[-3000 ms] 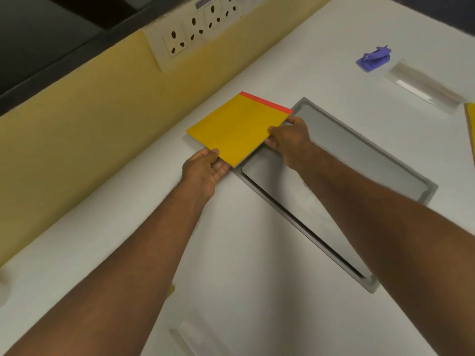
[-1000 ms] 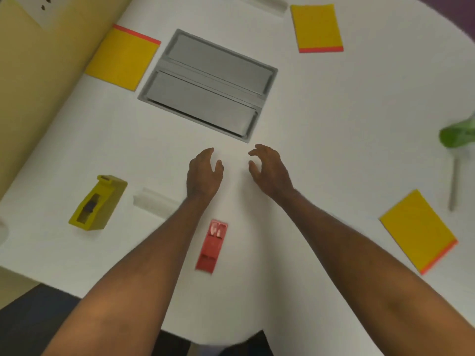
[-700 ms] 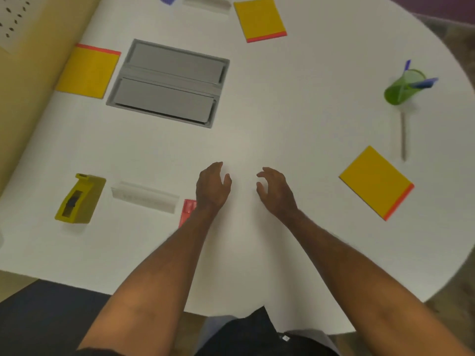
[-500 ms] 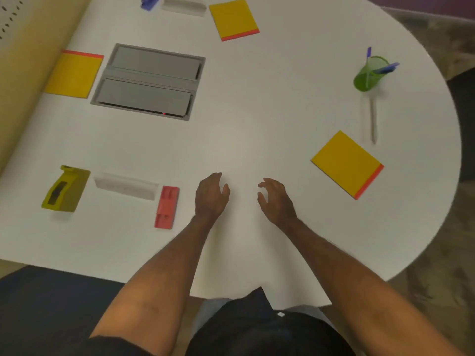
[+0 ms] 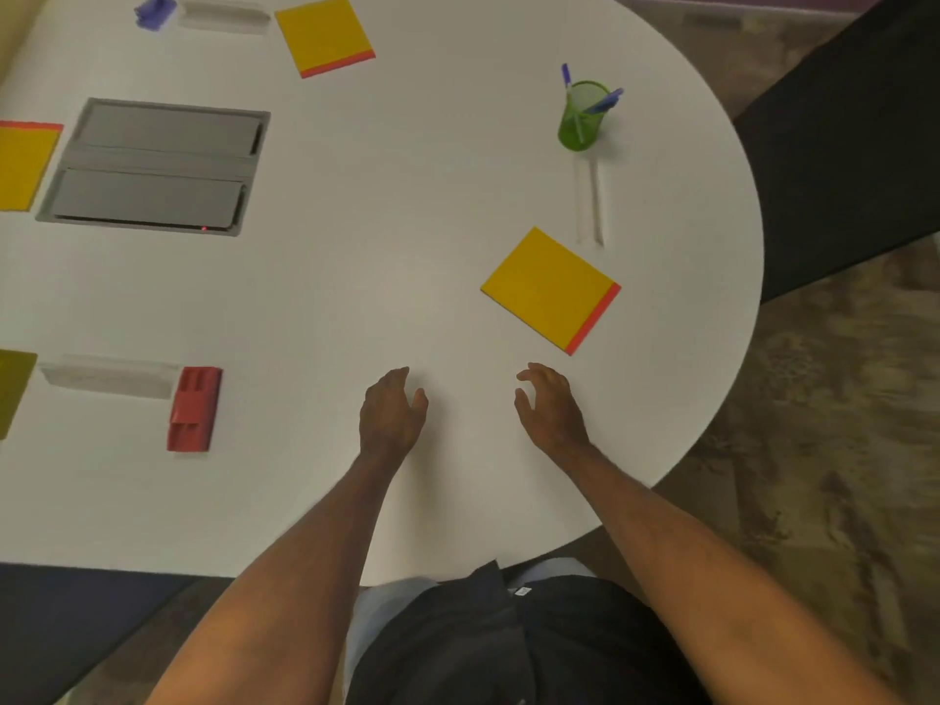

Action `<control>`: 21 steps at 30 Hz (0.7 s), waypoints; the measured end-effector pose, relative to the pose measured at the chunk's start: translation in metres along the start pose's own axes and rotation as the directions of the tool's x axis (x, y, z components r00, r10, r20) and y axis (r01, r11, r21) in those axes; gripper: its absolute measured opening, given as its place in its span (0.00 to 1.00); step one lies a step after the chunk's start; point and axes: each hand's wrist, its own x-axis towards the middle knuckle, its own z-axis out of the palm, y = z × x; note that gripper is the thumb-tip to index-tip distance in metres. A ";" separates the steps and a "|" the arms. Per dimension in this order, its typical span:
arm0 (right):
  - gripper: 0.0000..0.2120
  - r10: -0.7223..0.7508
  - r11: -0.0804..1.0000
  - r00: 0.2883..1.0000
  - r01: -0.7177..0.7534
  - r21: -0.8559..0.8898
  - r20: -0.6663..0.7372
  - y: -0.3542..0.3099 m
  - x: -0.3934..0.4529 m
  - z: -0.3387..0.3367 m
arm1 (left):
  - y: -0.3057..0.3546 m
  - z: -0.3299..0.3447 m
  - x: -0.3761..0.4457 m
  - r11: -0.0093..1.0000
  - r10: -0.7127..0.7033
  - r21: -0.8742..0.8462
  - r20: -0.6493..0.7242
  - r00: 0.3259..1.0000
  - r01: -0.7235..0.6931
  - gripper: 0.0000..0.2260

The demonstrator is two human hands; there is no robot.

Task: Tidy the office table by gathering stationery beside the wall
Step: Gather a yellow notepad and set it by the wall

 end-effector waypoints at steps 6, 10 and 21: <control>0.12 0.096 0.994 0.991 -0.091 0.060 -0.088 0.046 0.019 -0.023 | 0.040 0.023 0.025 0.998 0.070 -0.002 0.015 0.997 -0.070 0.23; 0.12 0.201 0.975 0.969 -0.184 0.122 -0.141 0.065 0.038 -0.032 | 0.067 0.034 0.052 0.992 0.122 0.011 0.046 0.991 -0.123 0.23; 0.20 0.504 0.800 0.851 -0.394 0.452 -0.150 0.071 0.123 -0.055 | 0.132 0.048 0.145 0.979 0.204 0.002 0.145 0.968 -0.206 0.24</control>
